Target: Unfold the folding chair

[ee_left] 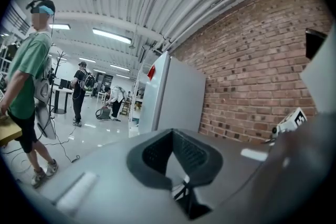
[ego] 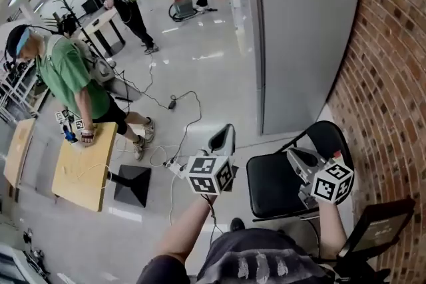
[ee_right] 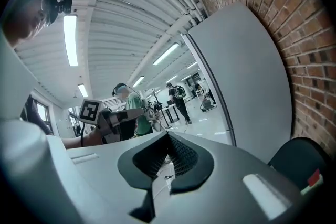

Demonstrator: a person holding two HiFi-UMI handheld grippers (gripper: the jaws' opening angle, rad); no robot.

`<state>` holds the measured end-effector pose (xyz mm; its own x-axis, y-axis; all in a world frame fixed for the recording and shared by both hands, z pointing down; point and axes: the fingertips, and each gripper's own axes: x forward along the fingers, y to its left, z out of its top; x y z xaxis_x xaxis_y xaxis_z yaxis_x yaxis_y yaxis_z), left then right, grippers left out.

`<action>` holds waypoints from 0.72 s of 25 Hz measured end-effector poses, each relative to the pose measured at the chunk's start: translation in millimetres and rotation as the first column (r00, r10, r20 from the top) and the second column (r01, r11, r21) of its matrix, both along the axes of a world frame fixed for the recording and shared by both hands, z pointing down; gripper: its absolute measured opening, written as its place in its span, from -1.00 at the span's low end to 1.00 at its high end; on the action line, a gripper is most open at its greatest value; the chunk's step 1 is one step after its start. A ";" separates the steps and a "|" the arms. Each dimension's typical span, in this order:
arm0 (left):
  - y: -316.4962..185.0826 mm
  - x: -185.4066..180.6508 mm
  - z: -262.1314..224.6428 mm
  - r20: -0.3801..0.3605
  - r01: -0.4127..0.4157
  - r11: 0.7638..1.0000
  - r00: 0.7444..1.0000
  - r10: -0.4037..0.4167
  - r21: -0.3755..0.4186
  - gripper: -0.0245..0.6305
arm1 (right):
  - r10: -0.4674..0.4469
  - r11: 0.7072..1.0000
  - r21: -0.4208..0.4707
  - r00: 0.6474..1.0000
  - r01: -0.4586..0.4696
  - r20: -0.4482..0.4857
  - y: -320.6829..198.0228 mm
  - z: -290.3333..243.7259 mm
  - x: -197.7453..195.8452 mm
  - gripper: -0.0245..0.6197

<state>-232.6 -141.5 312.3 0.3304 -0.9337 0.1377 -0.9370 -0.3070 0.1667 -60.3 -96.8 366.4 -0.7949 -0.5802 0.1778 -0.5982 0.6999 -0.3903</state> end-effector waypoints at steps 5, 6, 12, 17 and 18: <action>13.1 53.9 17.9 0.075 -0.067 0.997 0.995 0.070 -0.044 -0.92 | -0.022 1.000 0.018 0.999 0.022 0.033 -2.2 1.2 38.2 -0.92; 16.2 64.4 21.3 0.093 -0.079 0.995 0.992 0.085 -0.058 -0.92 | -0.025 1.000 0.021 0.999 0.024 0.043 -2.4 -0.3 46.1 -0.92; 39.9 106.5 38.6 0.183 -0.112 0.985 0.974 0.136 -0.134 -0.92 | -0.058 0.998 0.005 0.996 0.058 0.060 9.7 12.2 72.6 -0.92; 59.9 108.7 46.4 0.214 -0.088 0.984 0.969 0.120 -0.155 -0.92 | -0.127 0.992 0.027 0.992 0.127 -0.016 26.9 31.8 64.9 -0.92; 65.1 106.3 47.7 0.213 -0.074 0.985 0.971 0.108 -0.158 -0.92 | -0.147 0.989 0.032 0.989 0.147 -0.014 30.7 32.9 61.7 -0.92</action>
<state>-126.4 -76.4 360.1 0.3592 -0.8648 0.3509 -0.9249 -0.3800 0.0103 1.4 -66.1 399.3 -0.8698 -0.4630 0.1704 -0.4923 0.7928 -0.3593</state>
